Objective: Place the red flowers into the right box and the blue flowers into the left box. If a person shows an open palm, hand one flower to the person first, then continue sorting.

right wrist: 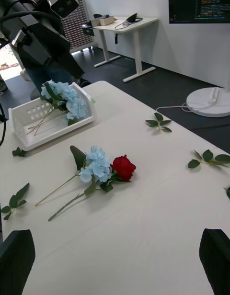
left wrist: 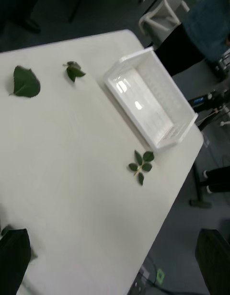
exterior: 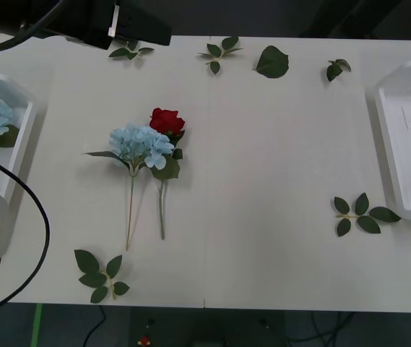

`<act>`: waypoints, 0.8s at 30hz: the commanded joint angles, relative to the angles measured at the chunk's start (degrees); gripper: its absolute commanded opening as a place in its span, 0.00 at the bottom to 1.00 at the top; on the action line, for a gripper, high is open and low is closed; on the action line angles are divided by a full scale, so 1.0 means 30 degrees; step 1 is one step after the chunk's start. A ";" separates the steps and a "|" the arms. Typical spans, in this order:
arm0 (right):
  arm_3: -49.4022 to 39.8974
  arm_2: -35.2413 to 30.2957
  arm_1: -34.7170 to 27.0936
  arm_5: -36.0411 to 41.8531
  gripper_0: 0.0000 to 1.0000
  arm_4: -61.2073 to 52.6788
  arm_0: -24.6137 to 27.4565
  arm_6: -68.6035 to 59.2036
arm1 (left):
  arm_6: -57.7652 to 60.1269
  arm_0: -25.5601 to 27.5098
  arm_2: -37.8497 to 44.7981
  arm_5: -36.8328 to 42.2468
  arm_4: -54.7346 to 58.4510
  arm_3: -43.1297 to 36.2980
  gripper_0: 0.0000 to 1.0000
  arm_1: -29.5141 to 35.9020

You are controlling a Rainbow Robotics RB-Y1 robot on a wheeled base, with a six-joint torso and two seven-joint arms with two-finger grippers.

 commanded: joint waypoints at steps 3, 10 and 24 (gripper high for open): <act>-0.0791 0.0336 -0.0809 0.0083 1.00 -0.0285 0.0266 0.0674 | 0.8099 -0.1587 0.0106 0.1829 -0.1026 -0.2094 1.00 0.1407; -0.0761 0.0424 -0.0809 0.0083 1.00 -0.0314 0.0295 0.0704 | 1.2376 -0.0972 -0.1681 0.1829 -0.1553 -0.2885 1.00 0.2227; -0.0761 0.0453 -0.0809 0.0112 1.00 -0.0343 0.0266 0.0733 | 1.4368 0.4331 -0.7042 0.1829 -0.6973 -0.5727 1.00 0.3956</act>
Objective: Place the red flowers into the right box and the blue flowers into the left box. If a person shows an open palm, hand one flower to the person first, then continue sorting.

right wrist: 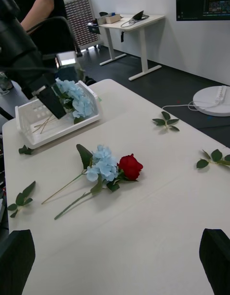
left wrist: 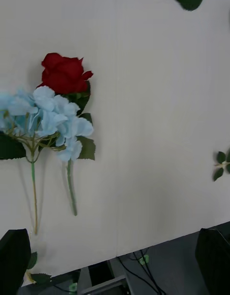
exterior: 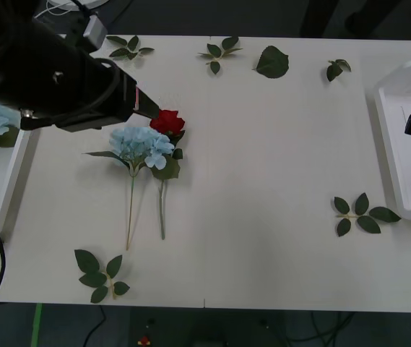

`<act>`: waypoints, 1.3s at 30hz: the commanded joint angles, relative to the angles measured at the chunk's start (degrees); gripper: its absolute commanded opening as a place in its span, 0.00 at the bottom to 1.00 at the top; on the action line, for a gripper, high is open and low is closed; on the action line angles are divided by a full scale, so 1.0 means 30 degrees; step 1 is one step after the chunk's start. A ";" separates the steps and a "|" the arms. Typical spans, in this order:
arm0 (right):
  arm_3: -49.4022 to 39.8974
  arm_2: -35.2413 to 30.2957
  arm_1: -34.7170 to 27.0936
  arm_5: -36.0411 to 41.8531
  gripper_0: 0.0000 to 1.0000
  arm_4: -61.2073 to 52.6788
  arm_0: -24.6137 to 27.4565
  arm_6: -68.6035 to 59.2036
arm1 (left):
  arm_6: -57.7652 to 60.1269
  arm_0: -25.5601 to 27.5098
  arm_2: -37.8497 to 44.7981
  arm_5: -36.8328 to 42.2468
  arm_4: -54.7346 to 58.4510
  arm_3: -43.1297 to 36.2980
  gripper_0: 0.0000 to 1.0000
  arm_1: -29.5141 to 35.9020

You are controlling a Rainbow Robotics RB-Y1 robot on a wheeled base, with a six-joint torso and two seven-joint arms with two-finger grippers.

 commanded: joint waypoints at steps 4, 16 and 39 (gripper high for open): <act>-0.0499 0.0086 -0.0809 0.0095 1.00 -0.0280 0.0256 0.0696 | 0.0530 0.1880 -0.1476 0.0087 -0.1513 -0.0583 1.00 0.1345; -0.0499 0.0086 -0.0809 0.0095 1.00 -0.0280 0.0256 0.0696 | 0.0266 0.3286 -0.5197 -0.1834 -0.5644 0.0589 1.00 0.2165; -0.0499 0.0086 -0.0809 0.0124 1.00 -0.0309 0.0256 0.0813 | -0.0847 0.3491 -1.0177 -0.9480 -0.9628 0.7562 1.00 0.2458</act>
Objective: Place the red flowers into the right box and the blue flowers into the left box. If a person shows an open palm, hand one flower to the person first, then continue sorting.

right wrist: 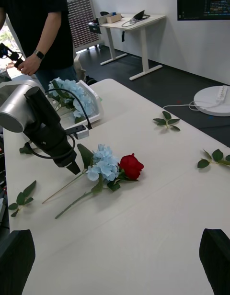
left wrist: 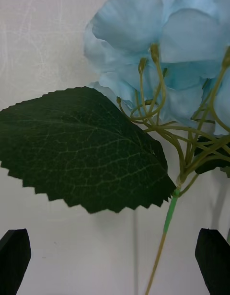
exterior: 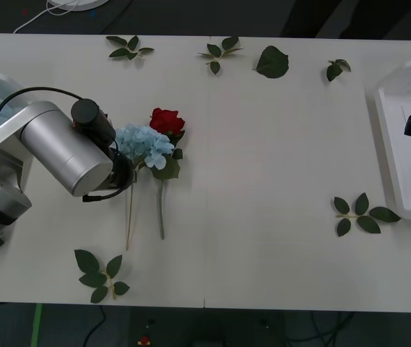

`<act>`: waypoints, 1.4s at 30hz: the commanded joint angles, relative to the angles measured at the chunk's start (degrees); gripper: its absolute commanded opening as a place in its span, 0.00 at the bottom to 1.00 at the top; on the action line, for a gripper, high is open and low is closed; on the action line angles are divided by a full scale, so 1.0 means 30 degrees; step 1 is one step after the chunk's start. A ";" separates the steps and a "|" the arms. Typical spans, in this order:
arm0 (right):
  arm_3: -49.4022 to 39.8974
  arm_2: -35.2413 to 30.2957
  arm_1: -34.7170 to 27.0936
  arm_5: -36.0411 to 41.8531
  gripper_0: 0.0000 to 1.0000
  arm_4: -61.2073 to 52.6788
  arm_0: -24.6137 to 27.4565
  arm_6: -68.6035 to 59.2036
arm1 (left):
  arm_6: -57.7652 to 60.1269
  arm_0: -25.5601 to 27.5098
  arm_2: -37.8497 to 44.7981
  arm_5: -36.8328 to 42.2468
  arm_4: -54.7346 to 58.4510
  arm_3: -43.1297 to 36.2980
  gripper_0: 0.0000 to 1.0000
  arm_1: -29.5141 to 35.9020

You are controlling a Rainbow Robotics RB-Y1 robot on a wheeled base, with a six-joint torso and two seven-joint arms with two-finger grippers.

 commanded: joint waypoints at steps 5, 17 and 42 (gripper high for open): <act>-0.0479 0.0067 -0.0809 0.0086 1.00 -0.0304 0.0245 0.0816 | -0.0916 0.0191 -0.1441 -0.1199 -0.0354 0.0373 1.00 0.0728; -0.0479 0.0067 -0.0839 0.0057 1.00 -0.0333 0.0245 0.0904 | -0.1179 0.0191 -0.3111 -0.1844 -0.1028 0.0373 1.00 0.0728; -0.0479 0.0067 -0.0809 0.0057 1.00 -0.0509 0.0245 0.1109 | -0.2234 0.0191 -0.3521 -0.4920 -0.1497 0.3127 0.67 0.0318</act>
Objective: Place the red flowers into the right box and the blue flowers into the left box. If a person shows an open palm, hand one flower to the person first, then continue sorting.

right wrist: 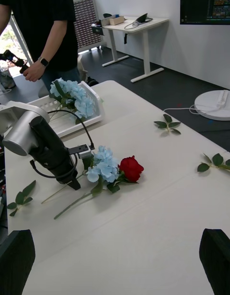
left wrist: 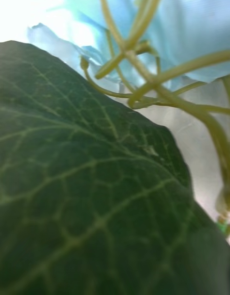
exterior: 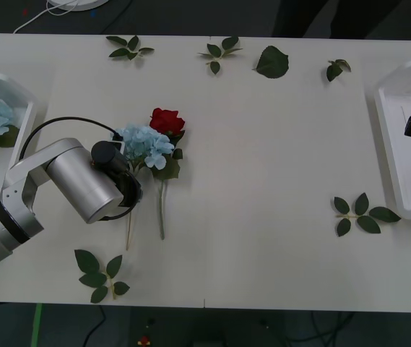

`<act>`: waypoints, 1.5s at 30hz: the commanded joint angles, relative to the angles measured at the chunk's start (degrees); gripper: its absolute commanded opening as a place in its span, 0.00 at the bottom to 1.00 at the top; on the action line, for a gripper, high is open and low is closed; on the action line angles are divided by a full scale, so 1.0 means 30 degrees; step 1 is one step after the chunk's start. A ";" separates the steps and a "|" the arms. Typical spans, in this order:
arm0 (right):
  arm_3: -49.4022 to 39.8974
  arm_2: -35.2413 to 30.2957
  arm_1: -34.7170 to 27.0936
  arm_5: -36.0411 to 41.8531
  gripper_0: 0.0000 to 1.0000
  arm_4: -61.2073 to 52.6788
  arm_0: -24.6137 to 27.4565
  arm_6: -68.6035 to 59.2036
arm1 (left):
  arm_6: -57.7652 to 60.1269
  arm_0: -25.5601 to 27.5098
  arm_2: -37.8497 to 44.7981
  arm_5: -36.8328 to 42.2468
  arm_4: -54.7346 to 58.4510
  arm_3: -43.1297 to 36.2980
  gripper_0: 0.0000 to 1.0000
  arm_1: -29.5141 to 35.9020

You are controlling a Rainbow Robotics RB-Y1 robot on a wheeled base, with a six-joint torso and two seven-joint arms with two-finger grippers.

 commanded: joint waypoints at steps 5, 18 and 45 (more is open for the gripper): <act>-0.0506 0.0060 -0.0809 0.0052 1.00 -0.0325 0.0244 0.0546 | -0.1544 0.0132 -0.0264 -0.0229 -0.0205 -0.0101 0.00 0.0303; -0.0477 0.0060 -0.0809 0.0052 1.00 -0.0355 0.0244 0.0575 | -0.1338 -0.0044 -0.0234 -0.0317 -0.0205 -0.0101 0.00 0.0332; -0.0477 0.0060 -0.0809 0.0052 1.00 -0.0384 0.0244 0.0604 | -0.1924 -0.1363 0.6914 0.3755 0.1728 -0.3207 0.00 0.0918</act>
